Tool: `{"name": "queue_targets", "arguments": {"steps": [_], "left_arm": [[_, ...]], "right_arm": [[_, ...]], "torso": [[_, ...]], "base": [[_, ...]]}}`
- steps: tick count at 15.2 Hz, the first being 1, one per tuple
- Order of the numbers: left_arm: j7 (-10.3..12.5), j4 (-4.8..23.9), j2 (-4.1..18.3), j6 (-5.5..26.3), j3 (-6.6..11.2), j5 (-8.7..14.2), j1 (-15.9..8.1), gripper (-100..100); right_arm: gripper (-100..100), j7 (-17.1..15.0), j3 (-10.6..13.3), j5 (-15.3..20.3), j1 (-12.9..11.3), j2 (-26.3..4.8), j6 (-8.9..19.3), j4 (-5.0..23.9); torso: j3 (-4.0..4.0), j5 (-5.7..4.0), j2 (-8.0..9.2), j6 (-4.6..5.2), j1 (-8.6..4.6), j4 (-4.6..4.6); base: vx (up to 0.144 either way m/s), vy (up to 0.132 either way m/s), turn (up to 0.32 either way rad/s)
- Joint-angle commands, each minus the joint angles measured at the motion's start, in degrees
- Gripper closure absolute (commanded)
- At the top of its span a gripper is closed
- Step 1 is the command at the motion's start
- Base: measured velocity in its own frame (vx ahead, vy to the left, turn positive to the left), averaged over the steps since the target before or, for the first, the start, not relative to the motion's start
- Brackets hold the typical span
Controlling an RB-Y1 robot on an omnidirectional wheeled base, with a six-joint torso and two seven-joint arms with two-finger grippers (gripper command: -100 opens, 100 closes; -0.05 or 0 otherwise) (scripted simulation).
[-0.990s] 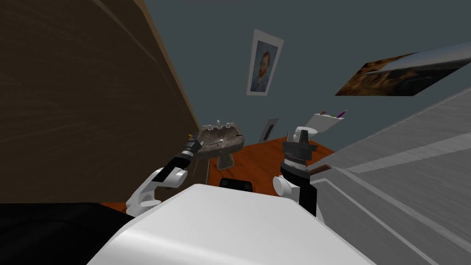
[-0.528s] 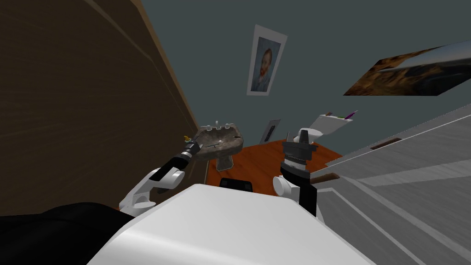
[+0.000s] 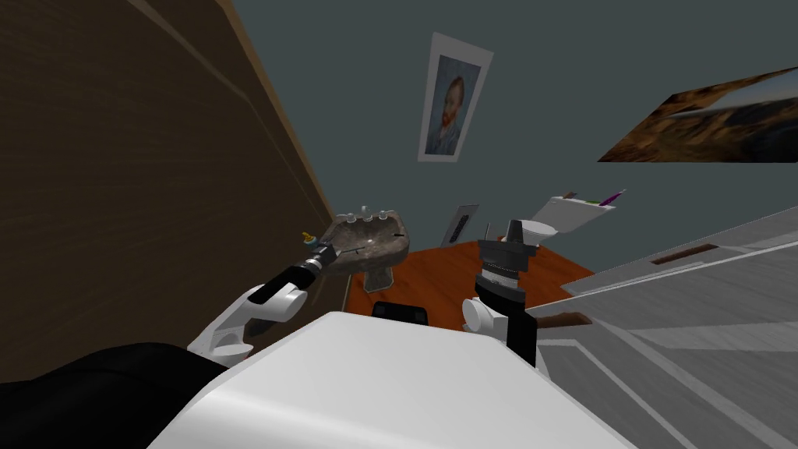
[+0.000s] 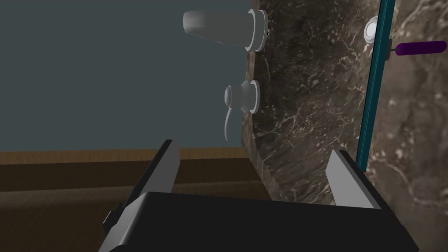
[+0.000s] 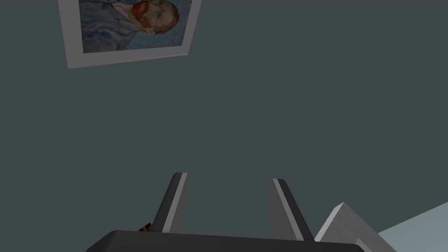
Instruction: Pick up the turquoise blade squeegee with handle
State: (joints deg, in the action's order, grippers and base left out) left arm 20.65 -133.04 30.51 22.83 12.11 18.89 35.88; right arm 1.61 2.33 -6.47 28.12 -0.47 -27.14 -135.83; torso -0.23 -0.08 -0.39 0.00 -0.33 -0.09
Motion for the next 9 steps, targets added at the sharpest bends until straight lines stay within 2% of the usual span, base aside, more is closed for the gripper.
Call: {"name": "queue_targets", "arguments": {"steps": [1, 2, 3, 4, 5, 6, 9], "left_arm": [[0.7, -0.13, 1.05, 2.86, 0.57, 1.34, 0.52, -100], [0.7, -0.13, 1.05, 2.95, 0.57, 1.34, 0.52, -100], [1.16, -0.18, 1.76, 4.81, 0.95, 2.25, 0.84, -100], [1.16, -0.18, 1.76, 4.81, 0.95, 2.25, 0.84, -100], [1.6, -0.2, 2.44, 6.6, 1.32, 3.13, 1.14, -100], [1.6, -0.2, 2.44, 6.6, 1.32, 3.13, 1.14, -100], [2.42, -0.18, 3.68, 9.98, 2.01, 4.77, 1.68, -100]], "right_arm": [[0, 0.0, 0.0, 0.0, 0.0, 0.0, 0.0, 0.0], [0, 0.0, 0.0, 0.0, 0.0, 0.0, 0.0, 0.0], [0, 0.0, 0.0, 0.0, 0.0, 0.0, 0.0, 0.0], [0, 0.0, 0.0, 0.0, 0.0, 0.0, 0.0, 0.0], [0, 0.0, 0.0, 0.0, 0.0, 0.0, 0.0, 0.0], [0, 0.0, 0.0, 0.0, 0.0, 0.0, 0.0, 0.0], [0, 0.0, 0.0, 0.0, 0.0, 0.0, 0.0, 0.0]], "torso": [[0.0, 0.0, 0.0, 0.0, 0.0, 0.0], [0.01, 0.0, 0.01, 0.0, 0.0, 0.0], [0.01, 0.01, 0.01, 0.0, 0.03, 0.0], [-0.01, 0.01, -0.02, 0.0, 0.06, 0.0], [-0.01, 0.02, -0.02, 0.0, 0.1, 0.0], [-0.01, 0.02, -0.02, -0.01, 0.1, 0.0], [0.0, 0.02, 0.0, 0.0, 0.09, 0.0]], "base": [[0.071, -0.09, 0.063], [0.073, -0.078, 0.055], [0.088, -0.073, 0.06], [0.082, -0.064, 0.053], [0.078, -0.066, 0.062], [0.067, -0.066, 0.053], [0.07, -0.079, 0.05]]}}
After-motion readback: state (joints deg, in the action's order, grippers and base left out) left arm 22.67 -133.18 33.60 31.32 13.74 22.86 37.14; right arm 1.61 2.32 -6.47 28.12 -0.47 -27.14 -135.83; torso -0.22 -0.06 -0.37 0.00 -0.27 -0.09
